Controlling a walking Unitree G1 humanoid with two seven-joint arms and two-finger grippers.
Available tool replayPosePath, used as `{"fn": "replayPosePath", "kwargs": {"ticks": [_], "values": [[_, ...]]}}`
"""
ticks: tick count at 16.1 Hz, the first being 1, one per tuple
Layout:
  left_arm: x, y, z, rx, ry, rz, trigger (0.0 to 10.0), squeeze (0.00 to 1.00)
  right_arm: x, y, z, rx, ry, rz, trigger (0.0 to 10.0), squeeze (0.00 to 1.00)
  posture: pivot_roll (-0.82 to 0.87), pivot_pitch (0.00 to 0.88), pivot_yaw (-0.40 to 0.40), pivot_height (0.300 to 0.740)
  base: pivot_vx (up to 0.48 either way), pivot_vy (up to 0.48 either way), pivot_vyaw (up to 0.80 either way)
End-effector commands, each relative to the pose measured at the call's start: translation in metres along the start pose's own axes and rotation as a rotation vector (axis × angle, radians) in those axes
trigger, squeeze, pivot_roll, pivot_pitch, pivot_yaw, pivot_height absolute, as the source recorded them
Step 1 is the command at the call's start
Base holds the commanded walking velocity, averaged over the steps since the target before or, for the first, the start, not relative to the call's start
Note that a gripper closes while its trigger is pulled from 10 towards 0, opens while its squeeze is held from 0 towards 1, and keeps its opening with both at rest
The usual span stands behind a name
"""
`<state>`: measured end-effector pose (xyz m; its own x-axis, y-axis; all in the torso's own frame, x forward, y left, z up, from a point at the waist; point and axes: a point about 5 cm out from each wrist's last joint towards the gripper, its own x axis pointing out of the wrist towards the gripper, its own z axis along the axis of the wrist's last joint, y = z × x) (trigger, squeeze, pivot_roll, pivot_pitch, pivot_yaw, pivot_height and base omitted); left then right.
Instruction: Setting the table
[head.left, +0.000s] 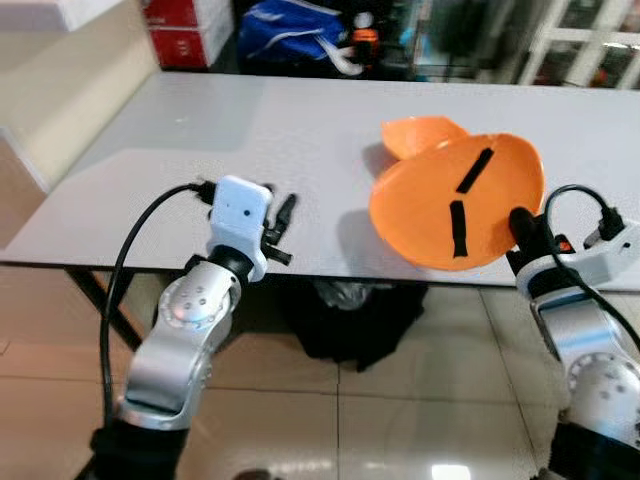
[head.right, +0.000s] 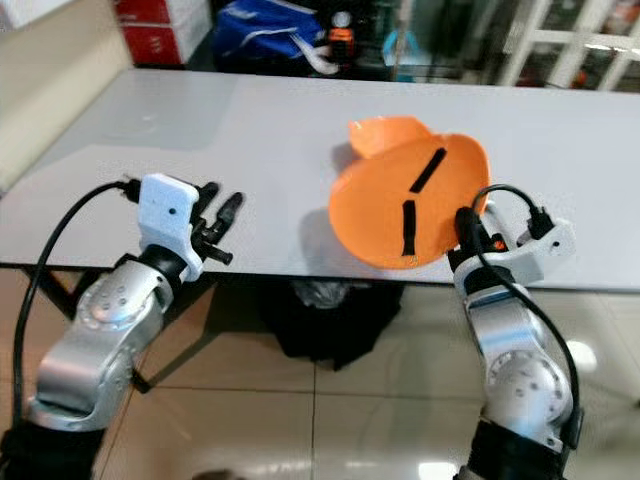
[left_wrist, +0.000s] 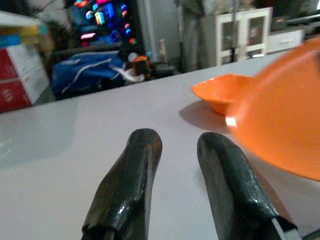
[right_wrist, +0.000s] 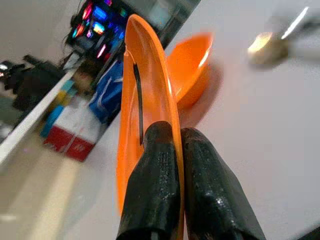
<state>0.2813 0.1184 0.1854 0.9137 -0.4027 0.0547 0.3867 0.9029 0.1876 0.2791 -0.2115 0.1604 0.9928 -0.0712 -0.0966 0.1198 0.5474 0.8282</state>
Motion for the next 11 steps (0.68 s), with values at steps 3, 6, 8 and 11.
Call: {"fn": "replayPosePath", "kwargs": {"ticks": [3, 6, 8, 11], "values": [[-0.007, -0.014, -0.001, -0.023, 0.0, -0.145, 10.0, 0.0, 0.0, -0.008, 0.004, 0.128, 0.047, -0.05, 10.0, 0.0, 0.02, 0.062, -0.013, 0.74, 0.0, 0.0, 0.0], [-0.013, -0.024, -0.003, -0.007, 0.017, -0.258, 10.0, 0.0, -0.001, -0.017, 0.009, 0.138, 0.066, -0.11, 10.0, 0.0, 0.02, 0.075, -0.013, 0.74, 0.0, 0.0, 0.0], [-0.015, -0.026, -0.006, 0.015, 0.033, -0.28, 10.0, 0.0, 0.002, -0.027, 0.008, 0.163, 0.07, -0.166, 10.0, 0.0, 0.03, 0.075, -0.013, 0.74, 0.0, 0.0, 0.0], [-0.017, -0.026, -0.006, 0.017, 0.045, -0.306, 10.0, 0.0, 0.01, -0.035, 0.007, 0.221, 0.066, -0.214, 10.0, 0.0, 0.03, 0.078, -0.009, 0.74, 0.0, 0.0, 0.0]]}}
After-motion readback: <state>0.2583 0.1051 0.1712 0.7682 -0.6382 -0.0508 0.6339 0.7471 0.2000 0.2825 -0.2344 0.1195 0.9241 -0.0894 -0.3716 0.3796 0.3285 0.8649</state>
